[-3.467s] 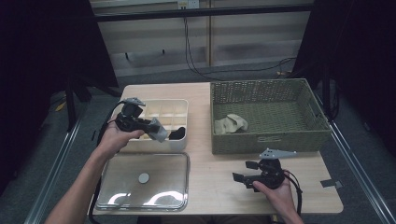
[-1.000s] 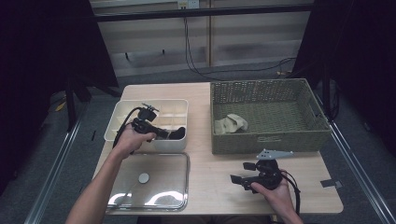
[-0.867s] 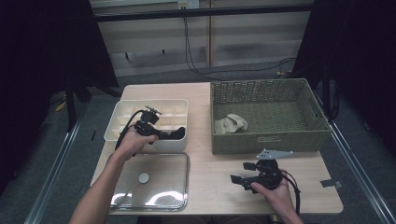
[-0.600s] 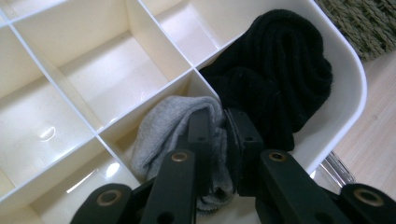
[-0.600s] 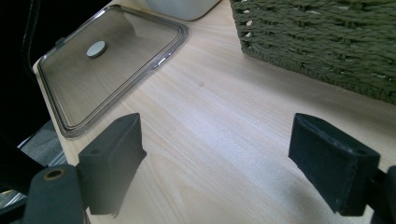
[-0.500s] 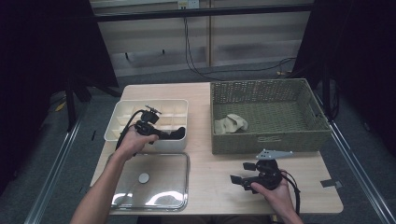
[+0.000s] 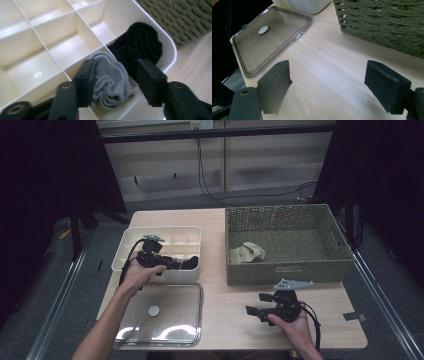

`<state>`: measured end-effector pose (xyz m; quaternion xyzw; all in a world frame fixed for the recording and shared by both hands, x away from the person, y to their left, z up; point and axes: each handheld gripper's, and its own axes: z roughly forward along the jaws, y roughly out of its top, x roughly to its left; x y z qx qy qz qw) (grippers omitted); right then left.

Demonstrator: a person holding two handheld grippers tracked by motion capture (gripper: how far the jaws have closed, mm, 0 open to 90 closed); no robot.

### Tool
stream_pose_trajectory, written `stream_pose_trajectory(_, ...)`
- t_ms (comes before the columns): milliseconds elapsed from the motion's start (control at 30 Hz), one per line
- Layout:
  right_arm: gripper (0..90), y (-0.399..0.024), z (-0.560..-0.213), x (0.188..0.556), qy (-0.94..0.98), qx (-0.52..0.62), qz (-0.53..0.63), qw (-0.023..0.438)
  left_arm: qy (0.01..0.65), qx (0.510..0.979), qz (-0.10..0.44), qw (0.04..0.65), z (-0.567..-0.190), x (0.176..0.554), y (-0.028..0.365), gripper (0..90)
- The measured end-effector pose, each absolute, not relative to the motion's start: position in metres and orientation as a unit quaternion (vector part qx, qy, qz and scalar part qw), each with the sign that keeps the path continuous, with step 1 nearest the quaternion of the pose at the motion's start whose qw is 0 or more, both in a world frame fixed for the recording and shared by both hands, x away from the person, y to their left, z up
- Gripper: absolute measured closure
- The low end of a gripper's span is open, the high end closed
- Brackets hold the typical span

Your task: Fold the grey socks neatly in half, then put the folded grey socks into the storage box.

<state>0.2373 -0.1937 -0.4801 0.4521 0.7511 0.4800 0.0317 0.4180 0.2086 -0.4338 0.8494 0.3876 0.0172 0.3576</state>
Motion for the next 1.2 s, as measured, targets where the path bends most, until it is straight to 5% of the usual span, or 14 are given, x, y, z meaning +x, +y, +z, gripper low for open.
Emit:
stream_pose_trajectory(433,20.1,-0.195,-0.480,0.236,0.751,0.456,0.477,0.036,0.389,0.828,0.025,0.402,-0.424,0.404,0.223,20.6)
stream_pose_trajectory(1200,32.8,-0.198,-0.474,0.241,0.751,0.464,0.467,0.052,0.374,0.807,0.049,0.454,-0.419,0.360,0.245,23.7)
